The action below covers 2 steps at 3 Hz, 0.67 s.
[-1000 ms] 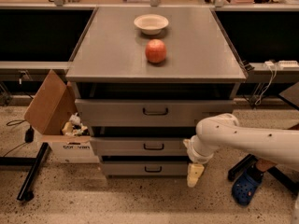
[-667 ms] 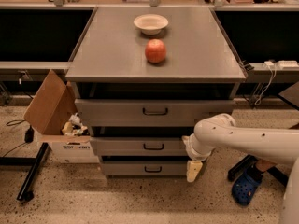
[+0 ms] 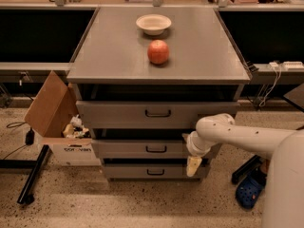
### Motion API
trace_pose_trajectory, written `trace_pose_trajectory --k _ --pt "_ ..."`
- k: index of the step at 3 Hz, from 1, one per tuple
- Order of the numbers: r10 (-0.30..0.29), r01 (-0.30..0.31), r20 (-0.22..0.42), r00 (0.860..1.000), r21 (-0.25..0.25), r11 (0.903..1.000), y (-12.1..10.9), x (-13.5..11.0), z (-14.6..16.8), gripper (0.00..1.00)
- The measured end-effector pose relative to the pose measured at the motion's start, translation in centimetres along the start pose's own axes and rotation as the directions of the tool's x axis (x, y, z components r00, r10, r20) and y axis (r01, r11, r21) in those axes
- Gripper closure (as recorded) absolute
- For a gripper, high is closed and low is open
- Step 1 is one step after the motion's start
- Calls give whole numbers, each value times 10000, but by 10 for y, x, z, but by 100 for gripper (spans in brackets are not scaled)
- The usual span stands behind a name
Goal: Open middle drawer
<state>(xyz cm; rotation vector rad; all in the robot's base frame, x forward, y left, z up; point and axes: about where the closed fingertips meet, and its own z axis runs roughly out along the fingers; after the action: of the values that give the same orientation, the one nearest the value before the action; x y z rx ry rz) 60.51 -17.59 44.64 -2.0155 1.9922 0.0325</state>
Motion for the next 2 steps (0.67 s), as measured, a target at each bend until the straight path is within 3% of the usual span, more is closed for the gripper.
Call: trace_pose_trajectory --k 1,2 --pt "258 -256 486 9985 -38 9997 -15 6 28 4" --pt "453 -438 850 9953 -198 9988 -18 13 48 27"
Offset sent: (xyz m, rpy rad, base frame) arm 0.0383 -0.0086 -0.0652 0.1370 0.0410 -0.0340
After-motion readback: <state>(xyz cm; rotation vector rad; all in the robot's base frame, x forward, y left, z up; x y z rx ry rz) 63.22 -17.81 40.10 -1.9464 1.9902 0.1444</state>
